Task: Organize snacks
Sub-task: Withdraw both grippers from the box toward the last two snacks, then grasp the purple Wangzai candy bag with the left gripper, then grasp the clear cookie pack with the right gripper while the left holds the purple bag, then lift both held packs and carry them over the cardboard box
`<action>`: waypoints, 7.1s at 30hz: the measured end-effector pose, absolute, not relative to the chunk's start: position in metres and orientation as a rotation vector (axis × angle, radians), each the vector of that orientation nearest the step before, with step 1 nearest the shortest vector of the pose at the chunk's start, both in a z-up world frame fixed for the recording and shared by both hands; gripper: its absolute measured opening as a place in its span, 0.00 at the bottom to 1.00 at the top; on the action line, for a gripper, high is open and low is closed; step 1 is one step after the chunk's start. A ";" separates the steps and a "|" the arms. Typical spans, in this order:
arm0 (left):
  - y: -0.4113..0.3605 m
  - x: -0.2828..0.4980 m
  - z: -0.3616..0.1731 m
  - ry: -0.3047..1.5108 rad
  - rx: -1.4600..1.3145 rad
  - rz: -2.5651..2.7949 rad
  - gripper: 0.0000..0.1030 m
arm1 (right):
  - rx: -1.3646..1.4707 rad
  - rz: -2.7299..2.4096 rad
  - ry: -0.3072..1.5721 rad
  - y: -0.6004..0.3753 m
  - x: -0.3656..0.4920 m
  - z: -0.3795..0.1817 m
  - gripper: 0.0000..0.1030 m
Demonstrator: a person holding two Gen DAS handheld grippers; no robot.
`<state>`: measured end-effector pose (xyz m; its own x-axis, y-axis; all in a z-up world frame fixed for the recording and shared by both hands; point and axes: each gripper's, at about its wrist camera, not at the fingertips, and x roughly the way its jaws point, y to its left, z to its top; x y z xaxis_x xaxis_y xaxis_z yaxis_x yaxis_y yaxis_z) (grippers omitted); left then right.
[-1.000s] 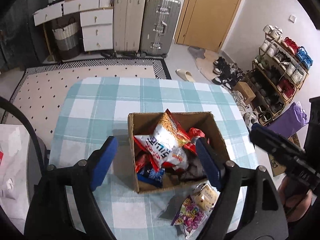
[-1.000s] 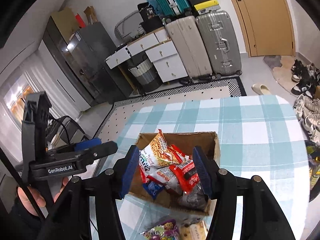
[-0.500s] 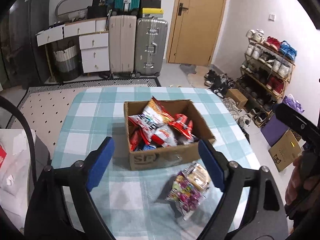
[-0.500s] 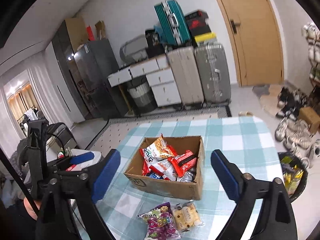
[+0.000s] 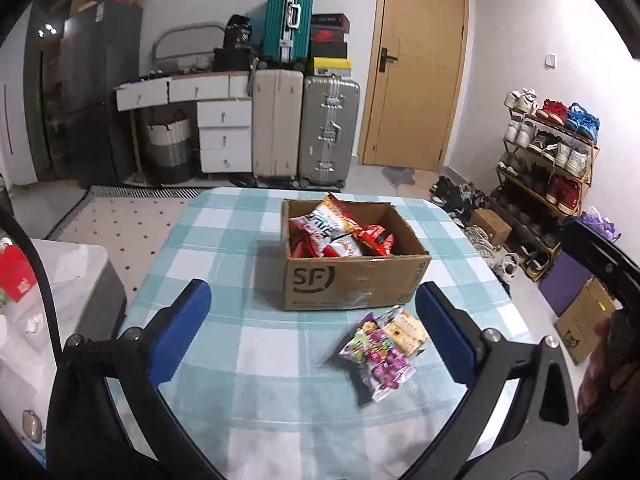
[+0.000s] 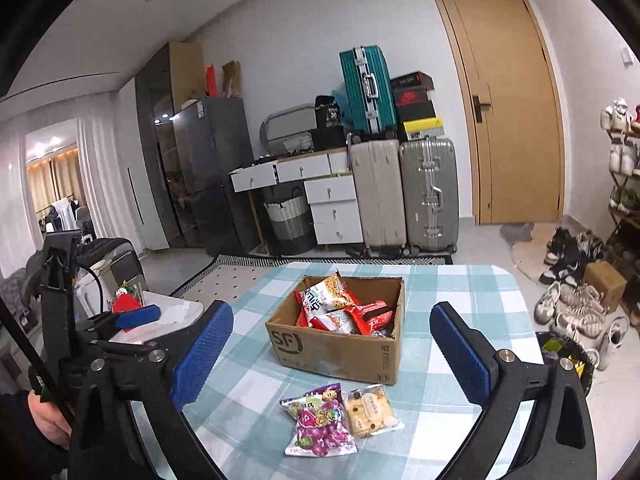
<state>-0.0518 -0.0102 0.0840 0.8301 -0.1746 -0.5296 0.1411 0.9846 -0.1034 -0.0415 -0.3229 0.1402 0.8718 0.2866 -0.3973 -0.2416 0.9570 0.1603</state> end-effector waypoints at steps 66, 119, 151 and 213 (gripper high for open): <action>-0.158 0.120 -0.142 0.999 0.007 -0.345 0.29 | 0.209 0.165 0.681 -0.368 -0.007 -0.005 1.00; 0.025 0.058 -0.041 0.808 -0.168 -0.253 0.27 | -0.108 0.216 0.978 -0.291 0.096 -0.096 0.58; 0.000 0.054 -0.028 0.765 -0.113 -0.212 0.27 | 0.127 0.348 0.800 -0.294 0.017 -0.005 0.58; -0.107 0.281 0.000 0.881 0.010 -0.335 0.27 | 0.319 0.294 0.844 -0.331 0.242 0.062 0.58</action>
